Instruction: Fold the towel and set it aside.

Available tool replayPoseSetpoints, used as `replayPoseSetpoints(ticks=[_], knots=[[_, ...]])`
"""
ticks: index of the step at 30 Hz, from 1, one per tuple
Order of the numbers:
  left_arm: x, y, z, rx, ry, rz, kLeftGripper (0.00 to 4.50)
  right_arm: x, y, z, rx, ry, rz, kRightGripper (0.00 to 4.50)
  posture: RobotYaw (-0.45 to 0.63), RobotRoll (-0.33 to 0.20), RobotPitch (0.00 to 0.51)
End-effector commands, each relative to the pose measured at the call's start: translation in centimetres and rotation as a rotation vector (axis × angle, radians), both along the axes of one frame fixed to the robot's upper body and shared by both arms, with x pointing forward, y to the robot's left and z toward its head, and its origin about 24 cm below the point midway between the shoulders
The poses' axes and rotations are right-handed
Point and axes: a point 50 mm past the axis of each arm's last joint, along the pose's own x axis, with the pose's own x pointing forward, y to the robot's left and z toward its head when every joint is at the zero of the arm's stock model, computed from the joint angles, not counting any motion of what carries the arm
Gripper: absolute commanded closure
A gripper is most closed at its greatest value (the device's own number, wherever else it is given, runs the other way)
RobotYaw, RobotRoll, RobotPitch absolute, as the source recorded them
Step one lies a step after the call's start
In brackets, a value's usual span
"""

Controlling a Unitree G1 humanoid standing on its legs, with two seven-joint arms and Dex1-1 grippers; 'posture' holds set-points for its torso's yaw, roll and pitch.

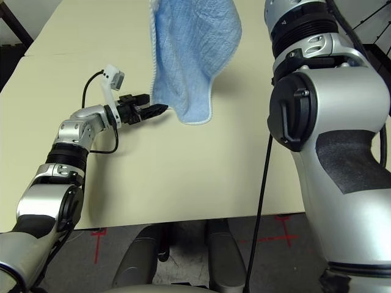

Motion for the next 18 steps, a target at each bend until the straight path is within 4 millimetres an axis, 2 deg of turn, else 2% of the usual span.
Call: replayPoseSetpoints(ticks=[1, 18], knots=[[-0.55, 0.4, -0.92, 0.004, 0.033, -0.006, 0.0, -2.15, -1.04, 2.77, 0.015, -0.139, -0.024, 4.47, 0.05, 0.0, 0.221], [-0.96, 1.22, -1.8, 0.051, 0.046, 0.008, 0.0, -2.09, -1.09, 2.75, 0.013, -0.133, -0.027, 4.47, 0.05, 0.0, 0.225]])
